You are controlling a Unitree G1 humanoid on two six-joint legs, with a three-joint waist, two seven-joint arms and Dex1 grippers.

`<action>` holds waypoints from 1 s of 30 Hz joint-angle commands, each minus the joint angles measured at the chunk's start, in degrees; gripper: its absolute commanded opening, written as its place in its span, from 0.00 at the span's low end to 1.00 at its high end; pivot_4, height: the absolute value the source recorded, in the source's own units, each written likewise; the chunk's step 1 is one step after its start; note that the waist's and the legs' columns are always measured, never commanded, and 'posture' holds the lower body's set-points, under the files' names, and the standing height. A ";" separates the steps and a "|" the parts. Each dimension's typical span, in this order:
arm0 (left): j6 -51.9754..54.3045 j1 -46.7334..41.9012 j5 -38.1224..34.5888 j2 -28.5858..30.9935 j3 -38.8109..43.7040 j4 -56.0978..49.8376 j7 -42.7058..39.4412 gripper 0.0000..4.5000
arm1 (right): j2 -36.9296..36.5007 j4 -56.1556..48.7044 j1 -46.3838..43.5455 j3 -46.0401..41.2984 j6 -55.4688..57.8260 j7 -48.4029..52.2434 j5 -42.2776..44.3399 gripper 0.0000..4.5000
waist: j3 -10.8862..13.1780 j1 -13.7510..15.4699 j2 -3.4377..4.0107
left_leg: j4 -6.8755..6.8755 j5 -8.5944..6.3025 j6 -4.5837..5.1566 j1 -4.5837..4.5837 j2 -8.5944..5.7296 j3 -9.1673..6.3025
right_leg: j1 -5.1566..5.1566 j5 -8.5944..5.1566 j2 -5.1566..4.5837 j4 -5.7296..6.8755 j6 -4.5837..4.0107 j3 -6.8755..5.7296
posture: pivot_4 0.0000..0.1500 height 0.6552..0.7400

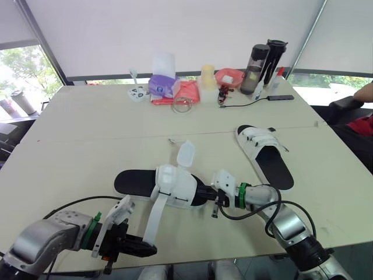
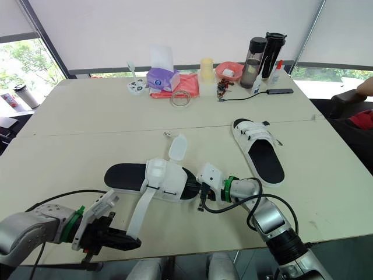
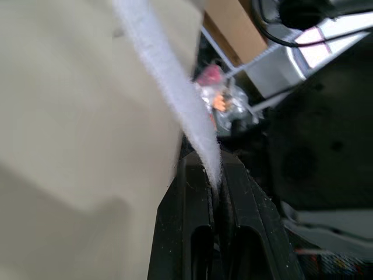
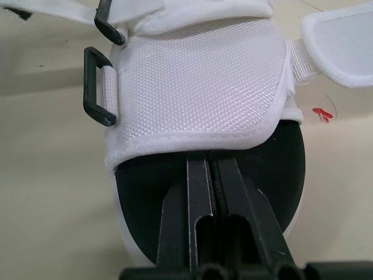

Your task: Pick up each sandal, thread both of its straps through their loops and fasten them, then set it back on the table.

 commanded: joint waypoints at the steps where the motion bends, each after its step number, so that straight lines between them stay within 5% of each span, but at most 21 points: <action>1: 0.87 0.16 -3.69 1.56 2.11 -3.62 -1.85 0.01 | -0.61 6.96 2.10 3.53 2.81 -0.29 -4.58 0.00 | 0.00 -0.01 -0.01 | -0.01 0.00 0.00 -0.01 0.00 0.00 | -0.03 0.00 0.00 0.00 0.00 0.00 | 1.00 1.00; 12: 2.27 -3.23 -8.78 1.57 4.81 -1.60 -1.77 0.01 | -1.08 6.95 2.40 3.72 2.42 0.22 -4.82 0.00 | 0.02 0.05 0.00 | -0.12 -0.01 -0.02 -0.02 0.01 0.04 | -0.13 -0.01 -0.02 -0.02 -0.04 0.00 | 1.00 1.00; 20: 10.43 -18.16 -22.35 -5.02 10.16 1.69 7.60 0.01 | -1.28 7.67 2.03 3.49 1.91 0.54 -5.19 0.00 | 0.00 0.10 -0.20 | -0.10 -0.01 -0.01 0.01 0.00 0.04 | -0.12 -0.01 -0.03 -0.01 -0.04 -0.07 | 1.00 1.00; 24: 12.26 -26.27 -26.65 -12.02 12.55 9.18 19.06 0.01 | -1.21 7.74 2.03 3.52 1.76 0.52 -5.21 0.00 | 0.03 0.43 -0.25 | -0.08 0.01 0.02 0.09 0.01 -0.01 | -0.07 0.01 0.01 0.05 -0.04 -0.15 | 1.00 1.00; 29: 8.28 -30.96 -16.92 -18.66 9.28 16.90 25.88 0.01 | -1.19 7.65 1.48 4.32 1.10 0.61 -6.31 0.00 | 0.05 0.34 -0.34 | -0.04 0.00 0.00 0.46 0.00 -0.04 | 0.33 0.03 0.04 0.05 -0.05 -0.20 | 1.00 1.00; 30: 7.65 -31.50 -15.31 -19.53 8.72 18.12 26.44 0.07 | -1.09 7.66 1.46 4.26 1.20 0.56 -6.28 0.00 | 0.05 0.37 -0.34 | -0.04 0.01 0.01 0.47 0.00 -0.04 | 0.32 0.03 0.04 0.04 -0.05 -0.20 | 1.00 1.00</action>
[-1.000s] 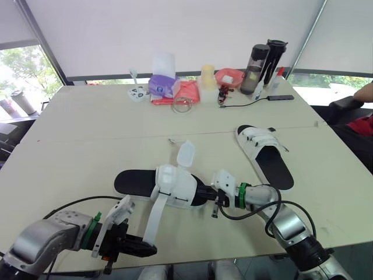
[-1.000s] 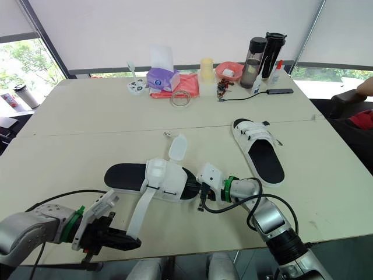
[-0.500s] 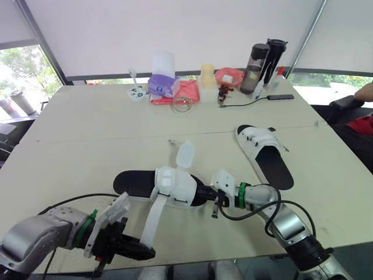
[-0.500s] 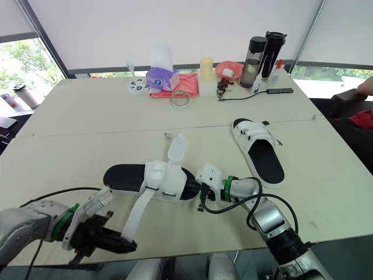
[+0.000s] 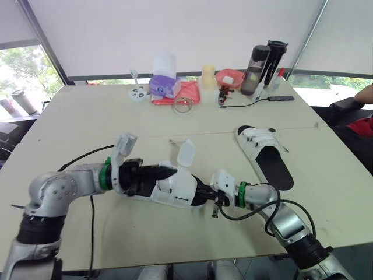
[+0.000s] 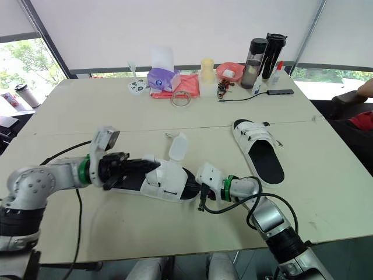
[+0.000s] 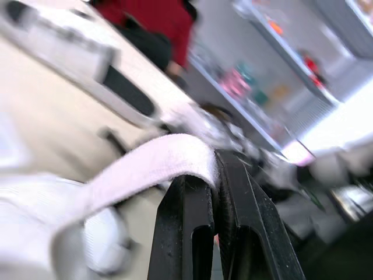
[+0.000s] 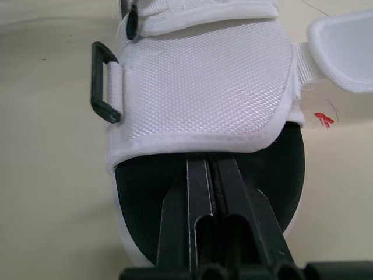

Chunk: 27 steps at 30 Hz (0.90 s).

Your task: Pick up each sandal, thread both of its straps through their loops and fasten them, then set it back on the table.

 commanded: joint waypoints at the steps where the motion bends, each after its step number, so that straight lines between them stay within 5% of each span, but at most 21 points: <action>1: -3.71 -2.48 5.09 -1.96 -0.61 3.15 1.82 0.15 | -0.89 6.55 2.31 3.63 3.24 -0.31 -4.84 0.00 | -0.01 0.05 -0.03 | 0.00 0.00 0.00 0.00 0.00 0.00 | 0.00 0.00 0.00 0.00 0.00 0.00 | 1.00 1.00; 2: -3.55 -2.76 5.46 -2.25 -0.74 3.82 1.30 0.20 | -0.91 6.55 2.35 3.63 3.26 -0.33 -4.87 0.00 | -0.01 0.04 -0.03 | 0.00 0.00 0.00 0.01 0.00 -0.01 | -0.01 0.00 0.02 0.00 0.00 0.00 | 1.00 1.00; 9: -6.79 -4.17 9.58 -2.99 -0.26 6.31 -0.96 0.99 | -1.04 6.22 2.87 3.30 3.22 -0.81 -4.96 0.00 | -0.02 0.04 -0.03 | -0.01 0.00 -0.01 0.03 0.00 -0.01 | 0.01 0.00 0.02 0.01 -0.01 0.00 | 1.00 1.00; 15: -12.72 -6.13 14.60 -0.28 1.78 6.36 -1.48 0.99 | -1.26 6.08 3.37 2.74 3.08 -1.40 -4.94 0.00 | -0.02 0.09 -0.04 | -0.01 -0.01 -0.01 0.03 0.00 -0.02 | 0.01 0.00 0.01 0.01 -0.01 0.00 | 1.00 1.00; 21: -19.91 -11.15 24.22 -0.72 0.09 17.76 -0.61 0.99 | -0.44 7.12 2.72 3.24 2.84 -1.56 -5.10 0.00 | -0.04 0.14 -0.06 | -0.01 -0.01 -0.02 0.06 0.00 -0.01 | 0.04 0.00 0.00 0.00 -0.01 0.00 | 1.00 1.00; 27: -6.29 -14.55 21.75 -0.61 -0.81 25.49 -5.36 0.99 | -0.10 8.06 1.98 3.44 2.66 -1.36 -5.22 0.00 | -0.04 -0.14 -0.07 | -0.03 0.00 -0.01 0.07 0.00 -0.03 | 0.01 0.02 0.07 0.04 0.03 -0.01 | 1.00 1.00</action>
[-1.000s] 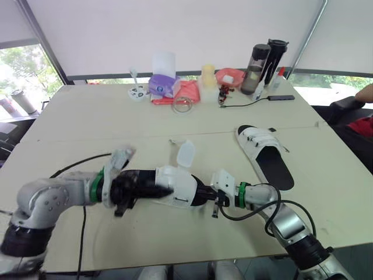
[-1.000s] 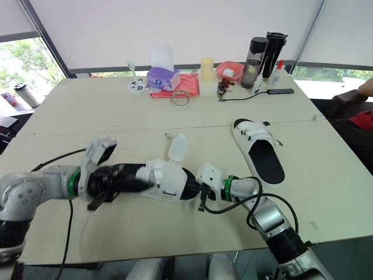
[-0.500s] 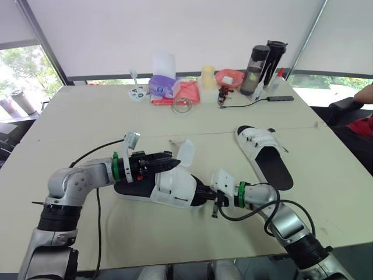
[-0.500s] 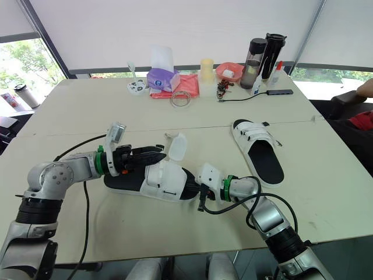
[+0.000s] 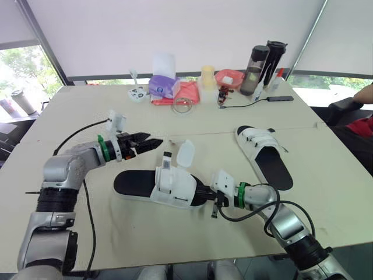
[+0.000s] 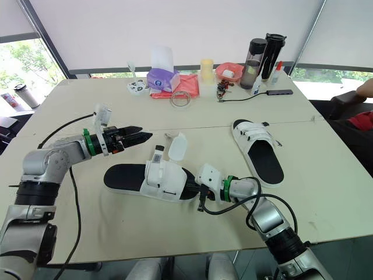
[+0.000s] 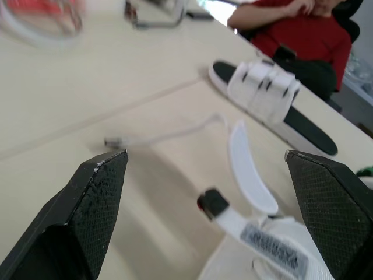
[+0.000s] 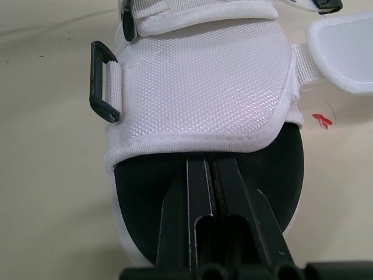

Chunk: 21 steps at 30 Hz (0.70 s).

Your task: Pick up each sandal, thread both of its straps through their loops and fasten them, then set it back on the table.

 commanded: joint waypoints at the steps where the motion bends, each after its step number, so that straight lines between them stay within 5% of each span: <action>1: 6.52 -2.59 -3.25 -0.46 1.49 2.71 -3.14 0.99 | -0.35 7.97 1.89 3.30 3.03 -0.88 -4.92 0.00 | 0.00 -0.03 -0.01 | 0.00 0.00 0.00 0.01 0.00 -0.01 | 0.00 0.00 0.01 0.01 0.00 0.00 | 1.00 1.00; 16: -0.52 -10.60 6.47 -8.28 -1.68 23.13 -9.90 0.99 | 0.02 7.80 2.01 3.07 3.45 -1.58 -4.81 0.00 | -0.02 -0.01 -0.20 | 0.00 0.00 0.00 0.15 0.00 -0.05 | 0.10 0.03 0.02 0.03 0.03 -0.03 | 1.00 1.00; 21: -1.81 -12.35 8.73 -9.41 -2.34 25.70 -12.97 0.58 | -0.14 7.90 2.04 2.60 3.31 -1.91 -4.85 0.00 | 0.04 -0.07 -0.32 | -0.01 0.00 0.00 0.15 0.00 -0.05 | 0.10 0.03 0.02 0.05 0.03 -0.03 | 1.00 1.00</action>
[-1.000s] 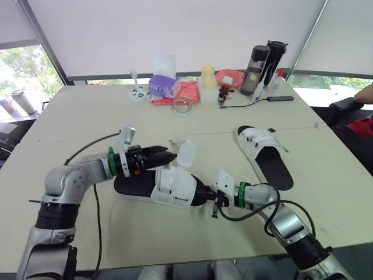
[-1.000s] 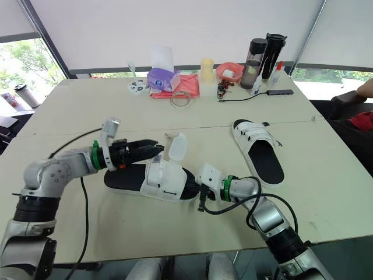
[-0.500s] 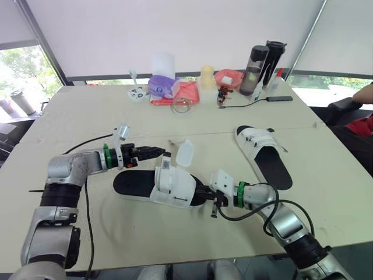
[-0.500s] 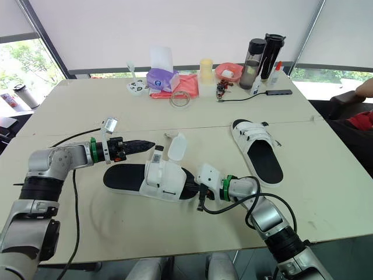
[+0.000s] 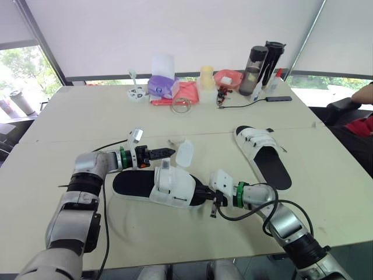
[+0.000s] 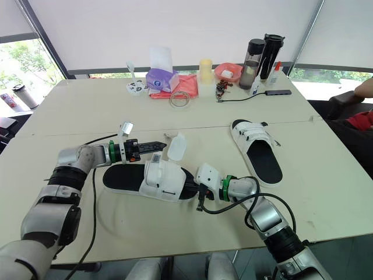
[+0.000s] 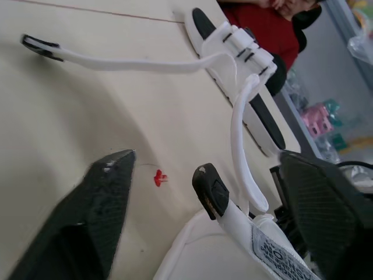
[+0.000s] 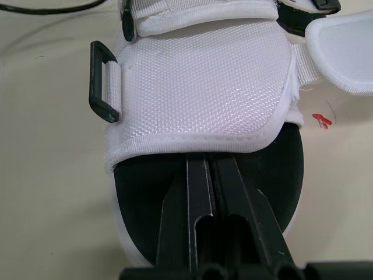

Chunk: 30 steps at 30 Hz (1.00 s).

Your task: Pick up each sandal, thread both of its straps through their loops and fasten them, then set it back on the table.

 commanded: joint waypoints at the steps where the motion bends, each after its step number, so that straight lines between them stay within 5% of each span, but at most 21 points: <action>1: -1.74 -2.26 1.53 0.09 0.49 0.75 -1.96 0.45 | -0.50 7.38 2.40 2.34 3.38 -1.90 -4.77 0.00 | 0.00 0.01 -0.02 | 0.00 0.00 0.00 0.00 0.00 0.00 | 0.00 0.00 0.00 0.00 0.00 0.00 | 1.00 1.00; 5: -2.35 -2.91 2.08 -0.16 1.59 1.36 -2.36 0.01 | -0.40 7.28 2.56 2.35 3.44 -2.09 -4.78 0.00 | 0.00 0.04 -0.04 | 0.00 0.00 0.00 0.01 0.00 0.00 | 0.01 0.00 0.00 0.00 0.01 0.00 | 1.00 1.00; 12: 3.20 0.05 -4.95 2.44 4.96 -13.92 -8.13 0.01 | -0.30 7.40 2.70 2.43 3.41 -2.21 -4.81 0.00 | 0.02 -0.20 -0.10 | -0.01 0.00 0.00 0.01 0.01 -0.02 | 0.00 0.01 -0.01 0.01 0.00 0.00 | 1.00 1.00; 19: 9.44 3.70 -13.27 3.05 9.84 -29.97 -5.16 0.01 | -0.29 7.86 2.64 2.66 3.00 -2.05 -4.98 0.00 | 0.02 -0.13 -0.10 | -0.03 0.00 -0.01 0.01 0.01 -0.04 | 0.00 0.00 -0.02 0.00 -0.03 0.01 | 1.00 1.00; 30: 7.21 -0.28 -14.61 -0.98 12.23 -26.03 2.30 0.01 | -0.27 9.21 1.77 3.26 2.07 -1.38 -5.20 0.00 | 0.05 0.10 -0.15 | -0.01 0.01 -0.01 0.04 0.01 -0.07 | 0.01 0.04 0.02 0.01 -0.07 0.00 | 1.00 1.00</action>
